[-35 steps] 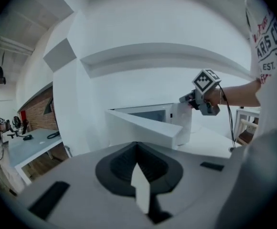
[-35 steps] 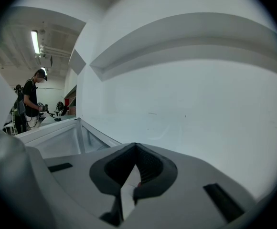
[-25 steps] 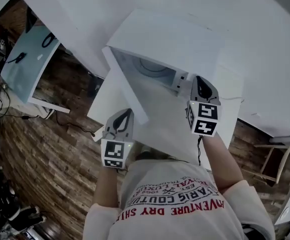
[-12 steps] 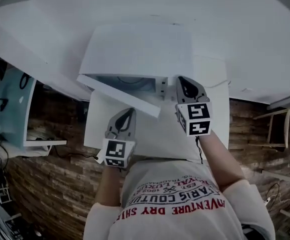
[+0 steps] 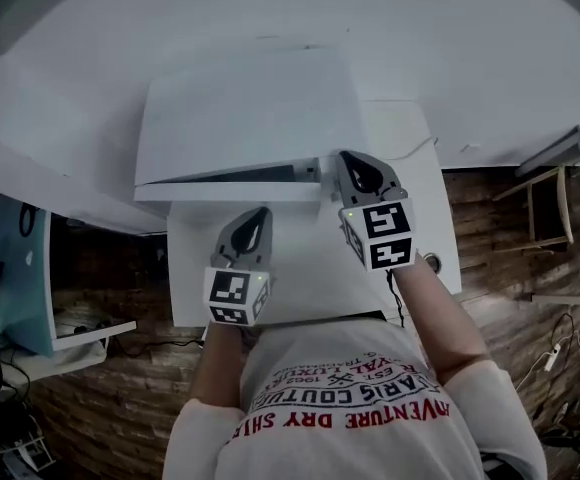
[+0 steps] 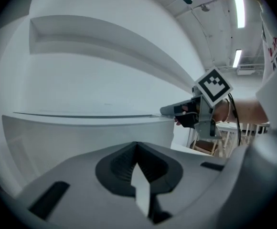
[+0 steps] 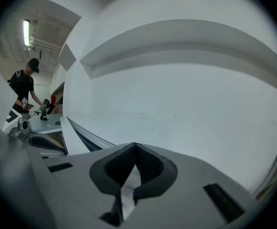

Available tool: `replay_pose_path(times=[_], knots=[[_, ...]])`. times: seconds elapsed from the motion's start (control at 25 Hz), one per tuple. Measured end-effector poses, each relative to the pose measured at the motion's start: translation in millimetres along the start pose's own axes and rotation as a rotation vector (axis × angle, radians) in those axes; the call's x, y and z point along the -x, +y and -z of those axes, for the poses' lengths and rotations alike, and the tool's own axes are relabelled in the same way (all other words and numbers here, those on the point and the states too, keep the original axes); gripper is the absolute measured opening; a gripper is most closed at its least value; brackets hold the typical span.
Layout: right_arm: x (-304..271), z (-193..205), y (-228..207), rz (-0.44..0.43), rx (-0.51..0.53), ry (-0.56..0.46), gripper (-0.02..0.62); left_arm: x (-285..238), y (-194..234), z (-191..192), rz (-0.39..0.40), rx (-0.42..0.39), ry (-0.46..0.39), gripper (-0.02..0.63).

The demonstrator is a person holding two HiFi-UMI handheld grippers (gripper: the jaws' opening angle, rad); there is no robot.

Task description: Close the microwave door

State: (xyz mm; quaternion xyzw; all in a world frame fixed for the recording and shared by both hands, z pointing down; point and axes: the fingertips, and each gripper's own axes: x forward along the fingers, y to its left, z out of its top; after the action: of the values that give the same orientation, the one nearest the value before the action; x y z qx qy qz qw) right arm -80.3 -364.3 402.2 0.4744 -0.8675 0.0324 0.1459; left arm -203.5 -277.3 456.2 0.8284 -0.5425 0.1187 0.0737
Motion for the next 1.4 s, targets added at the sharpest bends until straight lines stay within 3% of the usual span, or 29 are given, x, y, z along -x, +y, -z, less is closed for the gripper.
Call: replay_pose_path(times=[0.36,0.6,0.76,1.0,1.24,1.4], knots=[[2.9,1.2,-1.7,0.085,-0.014,0.009,0.011,-18.1,8.3,-3.0,0.026,-0.043,0.005,-0.008],[4.2,0.7,-3.4,0.110,-0.029,0.016,0.011,-18.3,8.6,-4.6,0.042,0.056,-0.032,-0.008],[3.6,2.1,-4.2,0.126,-0.042,0.023,0.011,-20.7,8.9,-4.3,-0.011,-0.030,-0.065,-0.006],[4.2,2.1,-4.3,0.135,-0.047,0.022,0.011,-21.0,8.0,-5.7,-0.026,-0.040,-0.089,-0.006],[3.9,1.4,-4.3,0.143,-0.058,0.020,0.011,-31.2,16.7,-9.3,-0.059,0.057,-0.093,-0.006],[3.3,1.5,-4.4,0.142,-0.064,0.012,0.011,-31.2,16.9,-8.3,-0.054,0.050,-0.113,-0.006]])
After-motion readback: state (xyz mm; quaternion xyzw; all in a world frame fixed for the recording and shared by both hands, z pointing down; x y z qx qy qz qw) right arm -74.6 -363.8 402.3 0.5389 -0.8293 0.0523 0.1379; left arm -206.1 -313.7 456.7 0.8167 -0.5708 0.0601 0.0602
